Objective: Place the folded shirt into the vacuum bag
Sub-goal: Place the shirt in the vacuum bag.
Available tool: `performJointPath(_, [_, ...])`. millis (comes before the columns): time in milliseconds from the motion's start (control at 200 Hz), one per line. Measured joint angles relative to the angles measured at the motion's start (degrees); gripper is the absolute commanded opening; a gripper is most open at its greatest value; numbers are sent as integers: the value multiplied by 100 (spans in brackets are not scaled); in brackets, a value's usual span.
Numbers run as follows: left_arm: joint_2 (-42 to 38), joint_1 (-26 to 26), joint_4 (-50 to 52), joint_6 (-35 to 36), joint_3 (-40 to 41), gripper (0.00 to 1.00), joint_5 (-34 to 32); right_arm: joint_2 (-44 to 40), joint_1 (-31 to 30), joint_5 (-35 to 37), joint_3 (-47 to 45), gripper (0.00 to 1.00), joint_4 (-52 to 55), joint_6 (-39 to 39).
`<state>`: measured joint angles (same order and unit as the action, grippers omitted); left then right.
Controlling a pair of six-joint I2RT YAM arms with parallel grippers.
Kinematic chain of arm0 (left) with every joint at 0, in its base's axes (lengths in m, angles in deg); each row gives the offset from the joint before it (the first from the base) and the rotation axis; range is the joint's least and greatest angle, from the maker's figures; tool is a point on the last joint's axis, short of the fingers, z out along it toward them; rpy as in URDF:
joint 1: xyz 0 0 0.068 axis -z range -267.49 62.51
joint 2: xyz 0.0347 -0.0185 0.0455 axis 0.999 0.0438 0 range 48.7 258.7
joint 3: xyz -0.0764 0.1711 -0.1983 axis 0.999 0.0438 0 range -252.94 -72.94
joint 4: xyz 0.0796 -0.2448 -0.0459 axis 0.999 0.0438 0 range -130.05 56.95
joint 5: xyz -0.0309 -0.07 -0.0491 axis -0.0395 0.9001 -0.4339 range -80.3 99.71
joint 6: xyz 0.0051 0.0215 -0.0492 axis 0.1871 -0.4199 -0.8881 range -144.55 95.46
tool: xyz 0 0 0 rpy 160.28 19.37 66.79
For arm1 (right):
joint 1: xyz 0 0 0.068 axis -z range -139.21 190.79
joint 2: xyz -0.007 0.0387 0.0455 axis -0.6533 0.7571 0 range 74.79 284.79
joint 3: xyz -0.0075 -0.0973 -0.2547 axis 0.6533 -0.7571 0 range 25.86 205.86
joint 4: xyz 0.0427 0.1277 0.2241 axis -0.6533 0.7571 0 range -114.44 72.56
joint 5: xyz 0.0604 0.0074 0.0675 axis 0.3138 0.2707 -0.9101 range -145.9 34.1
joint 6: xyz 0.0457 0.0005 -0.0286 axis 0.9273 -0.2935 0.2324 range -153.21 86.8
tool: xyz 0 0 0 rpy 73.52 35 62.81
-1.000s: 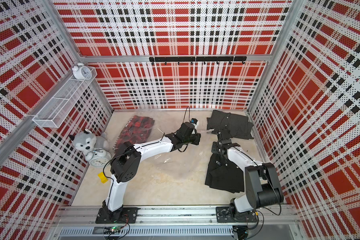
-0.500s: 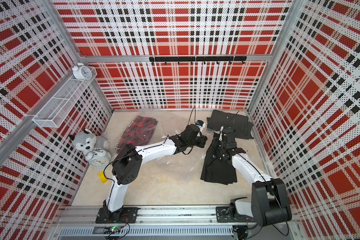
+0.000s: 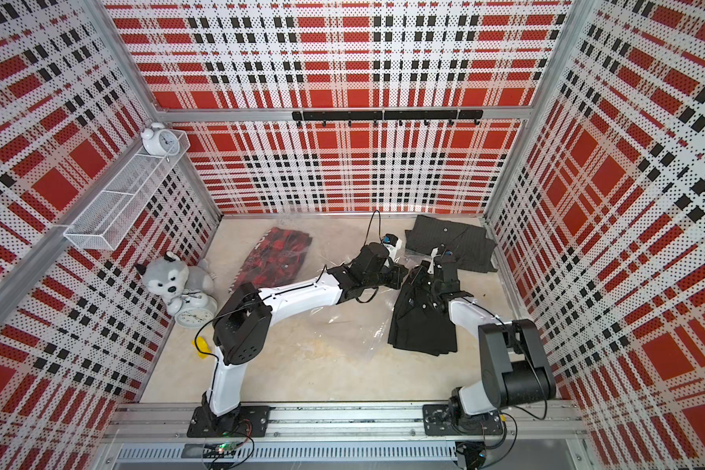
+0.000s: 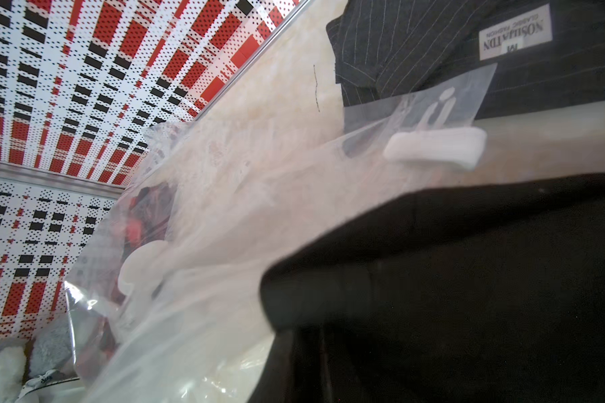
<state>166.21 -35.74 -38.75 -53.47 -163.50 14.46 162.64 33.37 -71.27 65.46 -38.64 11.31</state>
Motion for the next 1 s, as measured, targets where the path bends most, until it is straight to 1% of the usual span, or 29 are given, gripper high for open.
performJointPath(210, [-90,22,-122,-39,225,0,44,859,33,-184,232,0,-339,352])
performJointPath(351, [-90,55,-195,-46,457,0,44,1217,166,-409,315,0,-437,614])
performJointPath(546, [-87,127,-256,-103,741,0,39,1362,330,-697,398,0,-446,879])
performJointPath(747, [-66,173,-352,-177,767,0,37,1528,354,-885,562,0,-549,1213])
performJointPath(902, [55,197,-369,-212,660,0,31,1681,348,-887,564,0,-684,1486])
performJointPath(1002, [118,216,-365,-221,575,0,15,1694,297,-802,564,0,-673,1523])
